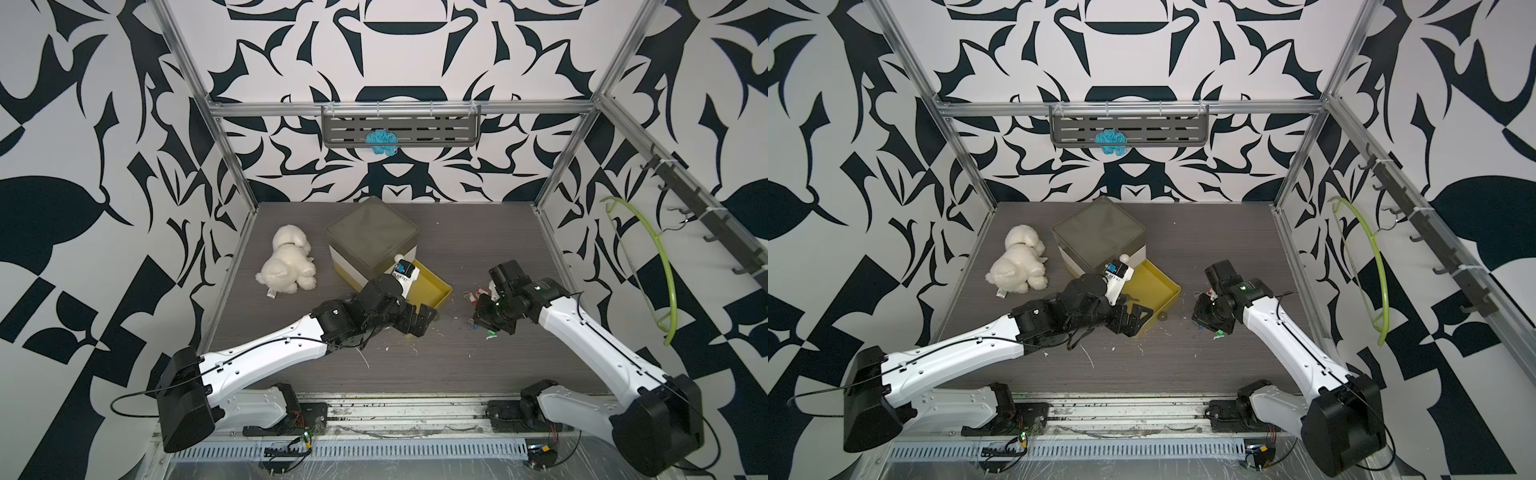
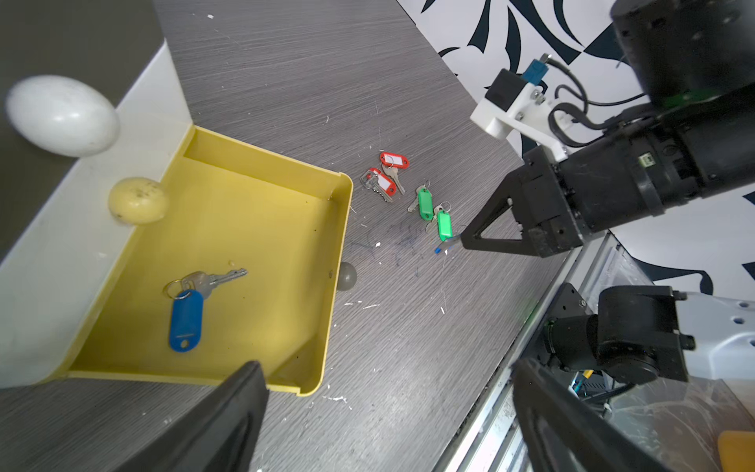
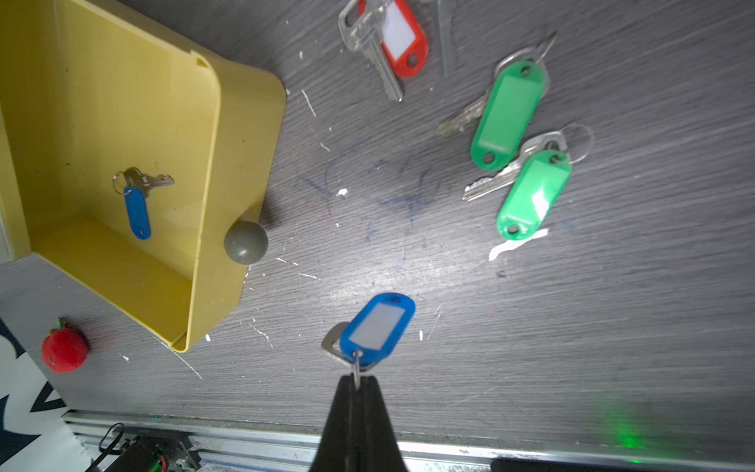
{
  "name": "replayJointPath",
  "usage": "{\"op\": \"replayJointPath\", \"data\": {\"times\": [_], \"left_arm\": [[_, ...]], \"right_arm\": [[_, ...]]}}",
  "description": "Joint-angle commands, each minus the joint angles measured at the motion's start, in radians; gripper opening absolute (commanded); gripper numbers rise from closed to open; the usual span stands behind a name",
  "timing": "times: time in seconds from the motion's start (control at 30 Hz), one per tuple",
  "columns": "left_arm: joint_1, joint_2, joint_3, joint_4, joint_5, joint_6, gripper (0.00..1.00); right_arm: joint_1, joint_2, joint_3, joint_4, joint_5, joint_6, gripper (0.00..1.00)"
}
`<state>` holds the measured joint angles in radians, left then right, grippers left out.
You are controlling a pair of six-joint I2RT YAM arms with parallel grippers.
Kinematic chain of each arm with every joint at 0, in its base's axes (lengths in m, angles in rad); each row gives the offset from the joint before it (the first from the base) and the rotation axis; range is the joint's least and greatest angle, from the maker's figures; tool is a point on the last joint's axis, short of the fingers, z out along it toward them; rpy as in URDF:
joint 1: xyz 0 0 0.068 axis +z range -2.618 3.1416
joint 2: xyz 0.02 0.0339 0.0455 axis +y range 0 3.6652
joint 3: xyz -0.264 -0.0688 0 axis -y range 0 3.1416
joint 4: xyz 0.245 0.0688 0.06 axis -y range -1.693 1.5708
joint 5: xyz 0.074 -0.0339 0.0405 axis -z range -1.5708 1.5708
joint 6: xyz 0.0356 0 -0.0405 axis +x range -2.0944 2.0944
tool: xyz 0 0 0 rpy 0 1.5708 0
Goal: Take the keys out of the drawer
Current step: Place the key at the center of the board.
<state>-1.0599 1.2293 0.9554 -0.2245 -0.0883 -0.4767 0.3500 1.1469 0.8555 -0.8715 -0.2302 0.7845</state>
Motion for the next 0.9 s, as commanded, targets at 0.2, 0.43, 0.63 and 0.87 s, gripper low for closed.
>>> {"op": "replayJointPath", "data": {"times": [0.2,0.43,0.63,0.87], "left_arm": [[-0.005,0.033,0.031,0.034,0.020,0.024,0.99],[-0.004,0.081,0.044,0.047,0.037,0.042,0.99],[-0.005,0.107,0.060,0.052,0.042,0.063,0.99],[-0.005,0.131,0.075,0.056,0.047,0.069,0.99]], "right_arm": [[-0.003,0.043,-0.053,0.099,-0.105,0.021,0.00],[-0.003,0.093,-0.064,0.132,-0.147,0.007,0.00],[-0.013,0.134,-0.074,0.163,-0.174,-0.002,0.00],[-0.065,0.186,-0.092,0.209,-0.221,-0.015,0.00]]}}
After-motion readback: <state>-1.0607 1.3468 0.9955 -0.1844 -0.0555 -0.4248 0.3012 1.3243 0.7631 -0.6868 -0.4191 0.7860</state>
